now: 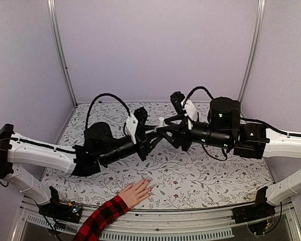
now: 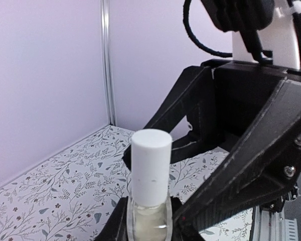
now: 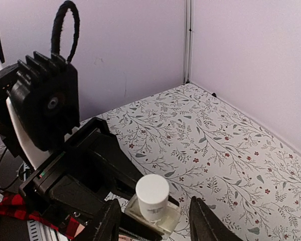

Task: Paint the nails
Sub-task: Screw the nail polish bottle.

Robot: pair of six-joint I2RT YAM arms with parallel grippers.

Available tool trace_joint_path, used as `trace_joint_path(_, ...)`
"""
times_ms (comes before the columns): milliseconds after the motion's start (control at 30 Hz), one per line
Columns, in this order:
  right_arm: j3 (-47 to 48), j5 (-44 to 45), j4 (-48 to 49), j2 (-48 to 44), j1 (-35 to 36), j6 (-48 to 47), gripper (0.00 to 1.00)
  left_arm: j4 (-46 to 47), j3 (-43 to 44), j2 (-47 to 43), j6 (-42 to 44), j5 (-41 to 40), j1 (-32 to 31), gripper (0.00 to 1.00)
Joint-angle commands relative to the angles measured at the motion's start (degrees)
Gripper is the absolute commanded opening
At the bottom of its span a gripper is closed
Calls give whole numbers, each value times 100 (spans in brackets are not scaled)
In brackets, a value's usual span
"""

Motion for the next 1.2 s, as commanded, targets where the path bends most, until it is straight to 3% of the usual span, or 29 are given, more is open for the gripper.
trace_joint_path(0,-313,-579,157,-520,24,-339,58,305,29,-255,-22,835,39,0)
trace_joint_path(100,-445,-983,179,-855,9,-628,66,236,37,-305,15,1465,54,0)
trace_joint_path(233,-609,-1771,134,-1214,5,-991,68,26,82,-355,88,2525,66,0)
trace_joint_path(533,-442,-3675,-378,-1486,0,-1665,51,-255,333,-195,-20,4643,62,0)
trace_joint_path(733,-232,-4356,-688,-1251,9,-1935,48,-111,425,-124,-196,5089,56,0)
trace_joint_path(1167,-46,-4547,-760,-942,14,-2025,39,-244,564,49,-208,5300,41,0)
